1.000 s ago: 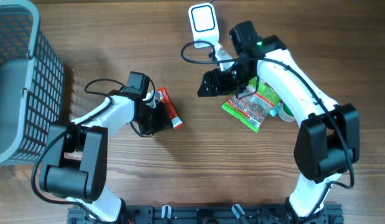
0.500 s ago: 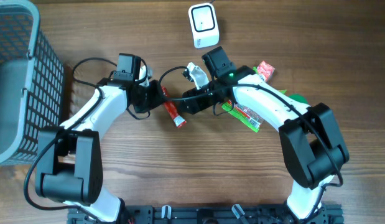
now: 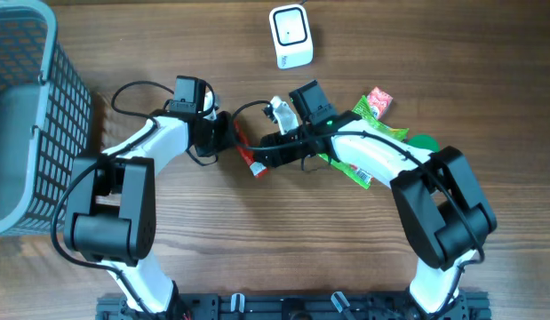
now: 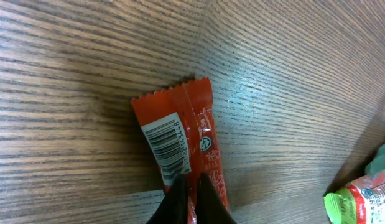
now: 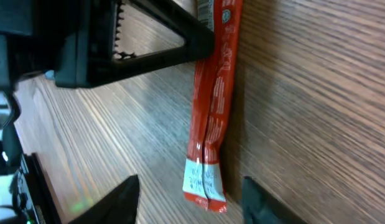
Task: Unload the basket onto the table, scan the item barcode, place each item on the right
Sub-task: 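Hand the red stick packet from the left gripper to the right gripper, then raise the red stick packet to the white scanner with the right gripper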
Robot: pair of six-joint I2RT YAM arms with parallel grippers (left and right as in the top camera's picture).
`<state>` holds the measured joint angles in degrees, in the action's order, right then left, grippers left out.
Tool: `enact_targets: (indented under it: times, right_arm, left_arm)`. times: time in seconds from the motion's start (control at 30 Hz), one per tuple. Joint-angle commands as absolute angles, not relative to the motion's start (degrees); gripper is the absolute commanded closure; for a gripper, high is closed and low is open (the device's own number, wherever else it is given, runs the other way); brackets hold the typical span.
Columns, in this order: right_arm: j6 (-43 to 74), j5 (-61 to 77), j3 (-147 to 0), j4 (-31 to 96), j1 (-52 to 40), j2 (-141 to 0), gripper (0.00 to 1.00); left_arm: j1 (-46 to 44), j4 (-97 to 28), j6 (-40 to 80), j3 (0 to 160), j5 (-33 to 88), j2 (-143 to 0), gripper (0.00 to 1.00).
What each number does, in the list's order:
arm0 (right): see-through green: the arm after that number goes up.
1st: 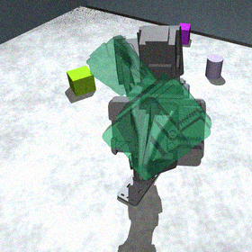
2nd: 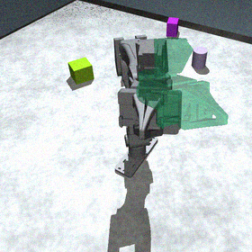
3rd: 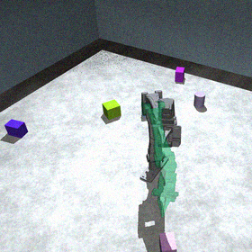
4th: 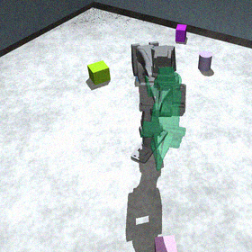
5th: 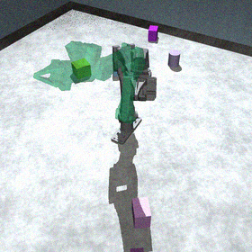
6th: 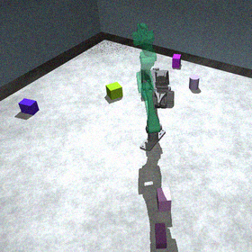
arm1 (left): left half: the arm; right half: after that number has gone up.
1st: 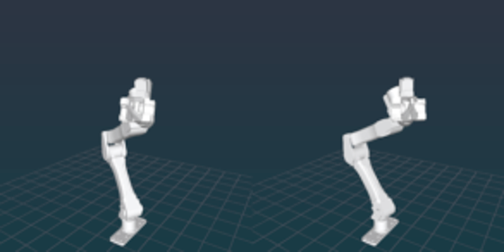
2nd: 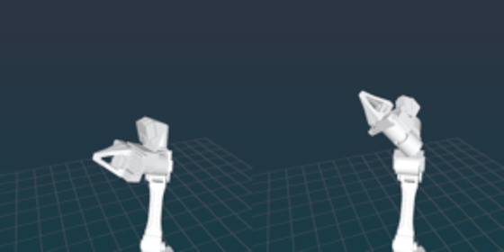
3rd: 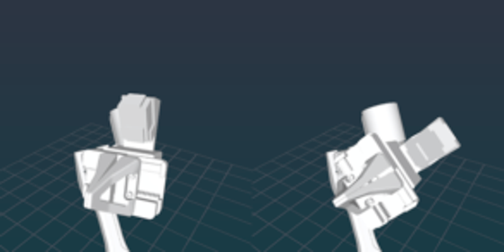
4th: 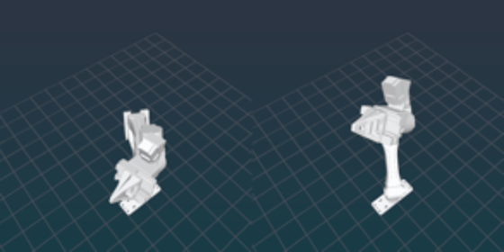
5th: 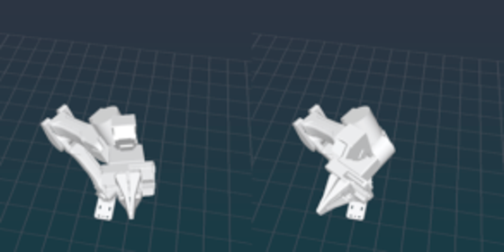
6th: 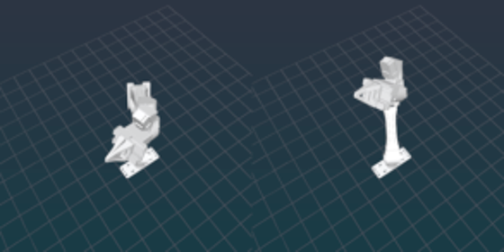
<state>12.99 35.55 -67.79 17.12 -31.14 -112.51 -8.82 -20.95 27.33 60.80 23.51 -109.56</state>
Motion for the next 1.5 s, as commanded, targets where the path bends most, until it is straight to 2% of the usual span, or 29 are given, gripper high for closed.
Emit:
enact_targets:
  times: [0.0, 0.17, 0.2, 0.27, 0.37, 0.4, 0.57, 0.67, 0.8, 0.93, 1.03, 1.07, 1.1, 1.13, 1.17, 1.2, 1.23, 1.43, 1.47]
  right_arm:
    - [16.7, 35.7, -67.1, 15.4, -31.8, -115.8, 0.54]
    - [19.7, 35.7, -67.1, 12.2, -32.6, -120.3, 0.6]
    - [19.7, 35.7, -67.1, 11.6, -32.9, -120.6, 0.64]
    - [19.7, 34.1, -67.1, 11.5, -34.2, -120.6, 0.8]
    - [21.2, 29.1, -67.1, 11.9, -36.3, -120.6, 0.87]
    - [22.3, 27.3, -67.2, 11.9, -36.9, -120.6, 0.94]
    - [19.7, 27.0, -67.3, 12.6, -35.6, -117.8, 0.96]
    - [11.8, 27.0, -67.3, 16.7, -32.4, -110.4, 0.96]
    - [11.6, 27.5, -67.3, 23.5, -27.8, -101.1, 0.96]
    - [-5.0, 38.0, -67.3, 31.1, -23.0, -93.5, 0.96]
    - [-14.7, 40.0, -67.3, 37.8, -21.6, -87.9, 0.96]
    - [-20.8, 40.0, -67.3, 41.9, -21.6, -85.2, 0.96]
    - [-24.0, 40.0, -67.3, 44.5, -21.7, -83.3, 0.96]
    - [-24.8, 40.0, -67.3, 45.6, -21.7, -81.6, 0.96]
    - [-24.6, 40.0, -67.3, 45.5, -21.7, -80.6, 0.96]
    - [-25.3, 39.4, -67.3, 45.6, -21.7, -79.8, 0.96]
    - [-25.5, 37.9, -67.3, 45.6, -21.7, -79.6, 0.96]
    - [-25.3, 24.4, -67.3, 41.9, -21.7, -80.1, 0.96]
    - [-21.5, 20.3, -67.5, 39.5, -21.7, -80.1, 0.96]
  left_arm:
    - [-8.7, -21.6, 27.0, 59.9, 20.7, -112.8, 0.96]
    - [-8.7, -21.6, 27.0, 59.9, 20.7, -112.8, 0.96]
    - [-8.7, -21.6, 27.0, 59.9, 20.7, -112.8, 0.96]
    - [-8.7, -21.6, 27.0, 59.9, 20.7, -112.8, 0.96]
    - [-8.7, -21.6, 27.0, 59.9, 20.7, -112.8, 0.96]
    - [-8.7, -21.6, 27.0, 59.9, 20.7, -112.8, 0.96]
    - [-7.8, -22.1, 27.0, 60.3, 20.8, -110.0, 0.96]
    - [-5.0, -23.6, 27.5, 61.3, 21.4, -103.1, 0.96]
    - [0.4, -25.5, 27.4, 61.5, 23.1, -91.8, 0.95]
    - [5.4, -29.5, 27.4, 61.5, 22.9, -86.2, 0.87]
    - [7.8, -31.2, 24.1, 61.5, 22.8, -86.5, 0.82]
    - [8.5, -31.4, 21.3, 61.5, 22.7, -86.7, 0.79]
    - [9.0, -31.4, 19.0, 61.5, 21.7, -87.0, 0.71]
    - [9.3, -31.4, 18.3, 61.4, 20.4, -87.1, 0.55]
    - [9.3, -31.4, 18.4, 61.3, 19.0, -87.1, 0.5]
    - [9.3, -31.4, 18.4, 61.3, 17.9, -87.1, 0.4]
    - [9.3, -31.4, 18.4, 61.3, 17.7, -87.1, 0.0]
    - [9.3, -31.4, 18.4, 61.3, 17.7, -87.1, 0.0]
    - [9.3, -31.4, 18.4, 61.3, 17.7, -87.1, 0.0]
